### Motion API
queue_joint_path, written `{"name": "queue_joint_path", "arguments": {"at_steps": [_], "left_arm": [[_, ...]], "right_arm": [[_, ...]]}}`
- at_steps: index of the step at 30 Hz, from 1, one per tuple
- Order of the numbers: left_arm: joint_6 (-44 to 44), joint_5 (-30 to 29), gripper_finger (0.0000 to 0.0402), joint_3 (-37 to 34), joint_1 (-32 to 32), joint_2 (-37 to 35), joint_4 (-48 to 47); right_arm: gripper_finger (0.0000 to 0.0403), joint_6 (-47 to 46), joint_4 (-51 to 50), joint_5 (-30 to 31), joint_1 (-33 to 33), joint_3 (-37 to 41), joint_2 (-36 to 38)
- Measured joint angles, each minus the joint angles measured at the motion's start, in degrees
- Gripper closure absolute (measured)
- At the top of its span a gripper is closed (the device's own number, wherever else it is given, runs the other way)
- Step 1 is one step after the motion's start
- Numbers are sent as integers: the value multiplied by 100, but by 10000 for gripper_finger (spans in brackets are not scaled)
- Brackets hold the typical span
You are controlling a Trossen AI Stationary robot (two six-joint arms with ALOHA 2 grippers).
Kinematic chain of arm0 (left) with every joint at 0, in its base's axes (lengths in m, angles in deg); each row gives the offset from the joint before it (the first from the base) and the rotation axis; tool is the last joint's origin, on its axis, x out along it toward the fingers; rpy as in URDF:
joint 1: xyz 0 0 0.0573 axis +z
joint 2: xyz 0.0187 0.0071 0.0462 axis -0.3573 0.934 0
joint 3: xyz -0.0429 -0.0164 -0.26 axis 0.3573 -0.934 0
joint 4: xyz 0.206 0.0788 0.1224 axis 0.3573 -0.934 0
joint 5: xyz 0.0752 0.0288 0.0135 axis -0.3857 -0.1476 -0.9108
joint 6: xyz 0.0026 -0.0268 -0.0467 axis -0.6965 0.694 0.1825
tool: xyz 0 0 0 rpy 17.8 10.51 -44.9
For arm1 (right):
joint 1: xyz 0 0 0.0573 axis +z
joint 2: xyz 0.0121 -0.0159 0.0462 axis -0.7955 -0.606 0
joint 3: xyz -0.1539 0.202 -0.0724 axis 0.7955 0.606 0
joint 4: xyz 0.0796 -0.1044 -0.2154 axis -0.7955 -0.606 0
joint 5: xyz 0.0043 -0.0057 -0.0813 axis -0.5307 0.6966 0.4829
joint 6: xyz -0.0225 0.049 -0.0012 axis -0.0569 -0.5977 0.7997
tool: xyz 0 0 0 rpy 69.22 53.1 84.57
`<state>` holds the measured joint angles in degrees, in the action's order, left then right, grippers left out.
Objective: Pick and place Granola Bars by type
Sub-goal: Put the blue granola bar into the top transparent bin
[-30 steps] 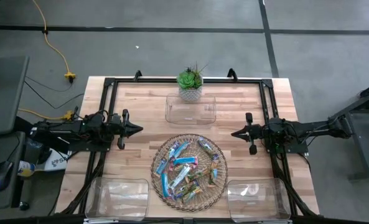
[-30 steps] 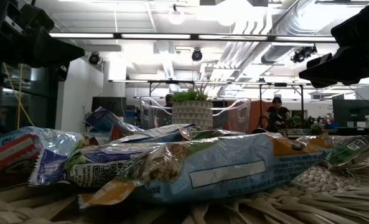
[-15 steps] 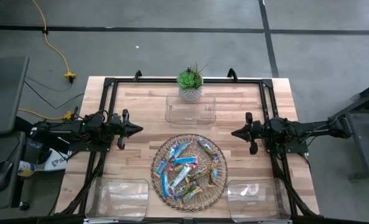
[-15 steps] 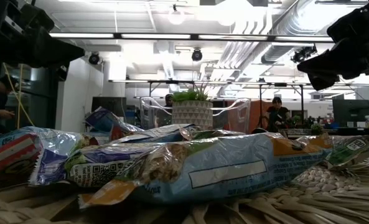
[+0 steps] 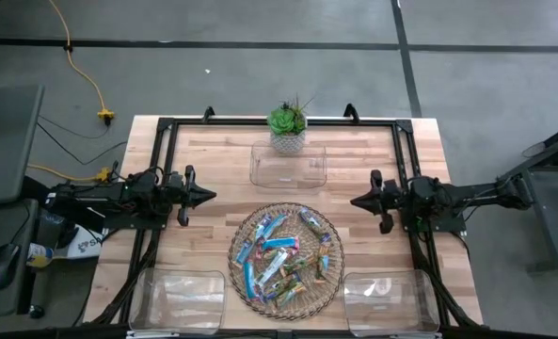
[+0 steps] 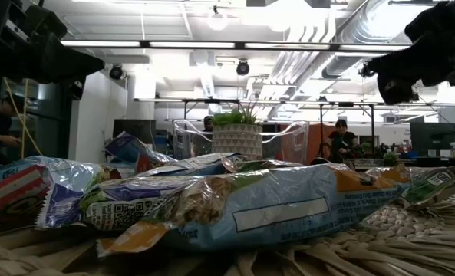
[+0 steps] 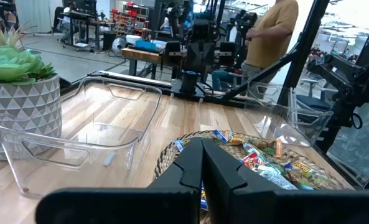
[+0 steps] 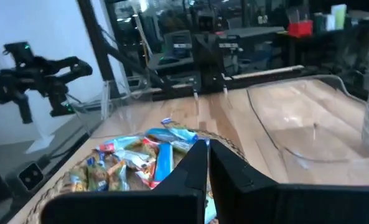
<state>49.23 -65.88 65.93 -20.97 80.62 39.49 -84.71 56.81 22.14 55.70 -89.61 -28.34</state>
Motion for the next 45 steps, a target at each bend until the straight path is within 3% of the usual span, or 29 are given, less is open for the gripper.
{"name": "queue_joint_path", "arguments": {"at_steps": [4,9,14,18,30,39,45], "left_arm": [[1,0,401,-1,0,1,2],[2,0,401,-2,2,0,2],[1,0,401,-1,1,2,2],[0,0,401,0,1,1,2],[0,0,401,-2,0,0,2],[1,0,401,0,2,1,2],[0,0,401,-1,1,1,2]], "right_arm": [[402,318,-230,59,2,-548,-31],[402,796,-1345,660,0,-1817,-475],[402,524,-2825,1407,0,-3376,-1420],[402,136,-3823,1650,0,-4555,-2323],[402,-483,-5703,1457,0,-7238,-4570],[402,-502,-7225,1414,0,-9200,-5766],[402,-1035,-8055,1547,0,-10163,-6410]]}}
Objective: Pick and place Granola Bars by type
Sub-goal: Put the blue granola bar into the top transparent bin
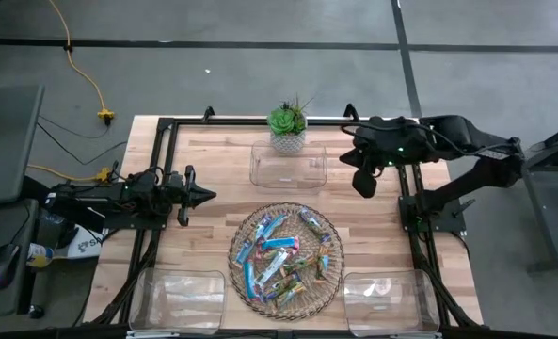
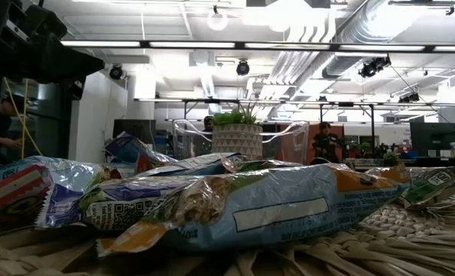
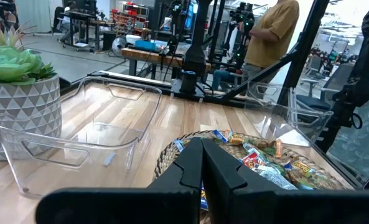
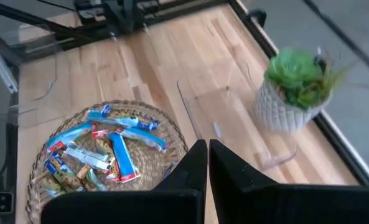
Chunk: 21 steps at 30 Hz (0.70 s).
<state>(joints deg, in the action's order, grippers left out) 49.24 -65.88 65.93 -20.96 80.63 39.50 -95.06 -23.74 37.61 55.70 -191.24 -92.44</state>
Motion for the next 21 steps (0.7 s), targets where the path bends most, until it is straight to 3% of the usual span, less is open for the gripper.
{"name": "queue_joint_path", "arguments": {"at_steps": [9,15,21], "left_arm": [[1,0,401,0,-1,1,0],[0,0,401,0,-1,-1,0],[1,1,401,0,1,1,0]], "right_arm": [[402,-1476,-1462,-68,0,-469,-846],[402,-1831,-1676,-187,2,-25,-1153],[402,-2174,-1364,-233,44,932,-1319]]}}
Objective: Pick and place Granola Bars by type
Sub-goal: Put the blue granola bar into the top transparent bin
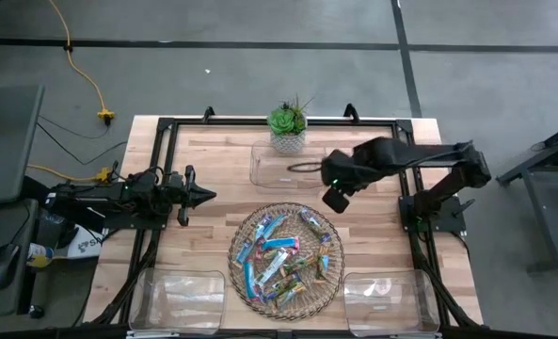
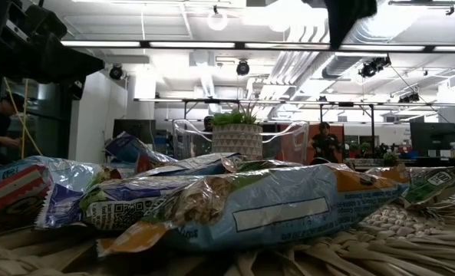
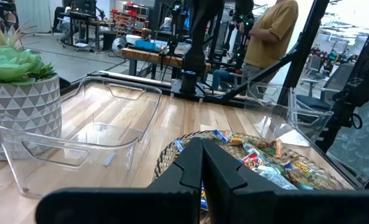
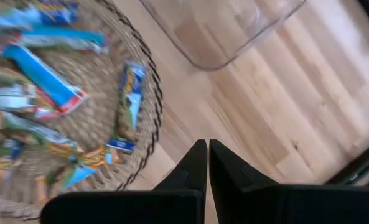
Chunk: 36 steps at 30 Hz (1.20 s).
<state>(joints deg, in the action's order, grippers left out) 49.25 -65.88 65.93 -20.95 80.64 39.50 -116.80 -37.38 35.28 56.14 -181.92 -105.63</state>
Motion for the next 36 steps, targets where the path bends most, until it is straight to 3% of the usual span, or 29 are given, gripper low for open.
{"name": "queue_joint_path", "arguments": {"at_steps": [11,18,26,36], "left_arm": [[-2,0,401,1,1,-2,0],[-2,-1,401,-1,-2,1,0],[-1,-1,401,-2,-1,1,0],[-1,-1,401,1,0,1,0]], "right_arm": [[399,-536,2366,-642,-2,2280,-2],[332,-861,3659,-1323,-2,3128,-2],[239,-562,4819,-1722,47,3366,-2],[224,-112,4722,-1824,48,2803,0]]}}
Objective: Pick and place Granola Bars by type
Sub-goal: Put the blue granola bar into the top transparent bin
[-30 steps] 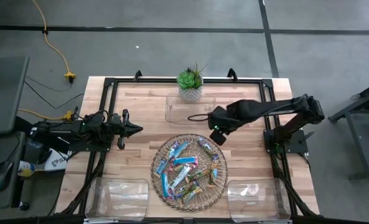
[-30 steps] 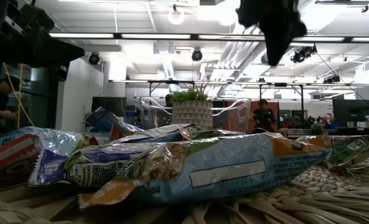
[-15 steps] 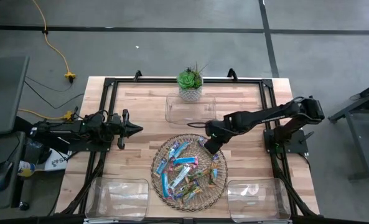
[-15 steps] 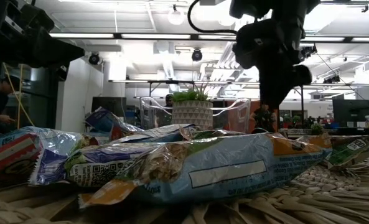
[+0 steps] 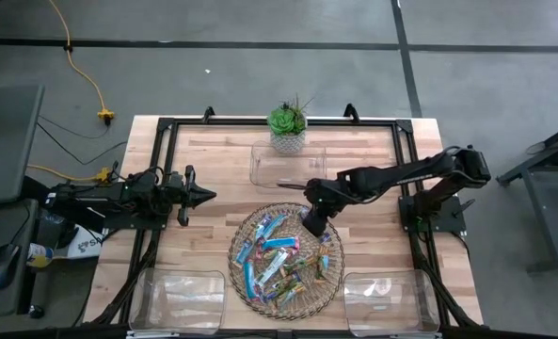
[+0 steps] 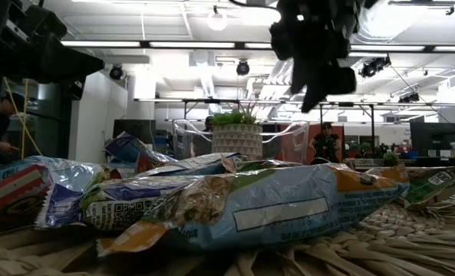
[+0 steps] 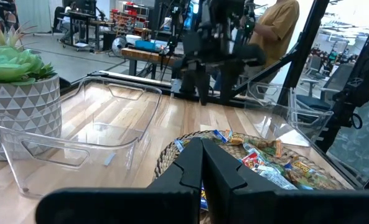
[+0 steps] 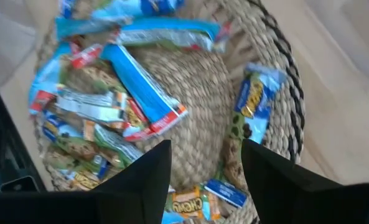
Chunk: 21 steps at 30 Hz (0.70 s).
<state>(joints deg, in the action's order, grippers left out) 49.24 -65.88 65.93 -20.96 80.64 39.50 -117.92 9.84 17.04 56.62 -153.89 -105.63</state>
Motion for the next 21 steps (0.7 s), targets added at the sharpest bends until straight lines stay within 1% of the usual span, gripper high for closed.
{"name": "queue_joint_path", "arguments": {"at_steps": [4,7,9,13,16,18,21], "left_arm": [[-1,0,401,-1,0,-2,0],[0,2,401,0,0,-2,0],[1,1,401,-1,0,-1,0],[1,0,401,-2,-1,0,0],[-1,0,401,0,-1,-2,0],[-1,2,401,0,0,-2,0],[1,2,401,-2,-1,0,0]], "right_arm": [[224,183,-332,164,-17,-423,-8],[224,346,-968,264,-17,-925,-202],[224,440,-1612,260,-17,-1397,-511],[224,567,-2805,237,-17,-2497,-1355],[224,525,-3525,260,-17,-3163,-1916],[224,465,-3786,376,-17,-3415,-2175],[224,311,-3719,536,-17,-3486,-2320]]}}
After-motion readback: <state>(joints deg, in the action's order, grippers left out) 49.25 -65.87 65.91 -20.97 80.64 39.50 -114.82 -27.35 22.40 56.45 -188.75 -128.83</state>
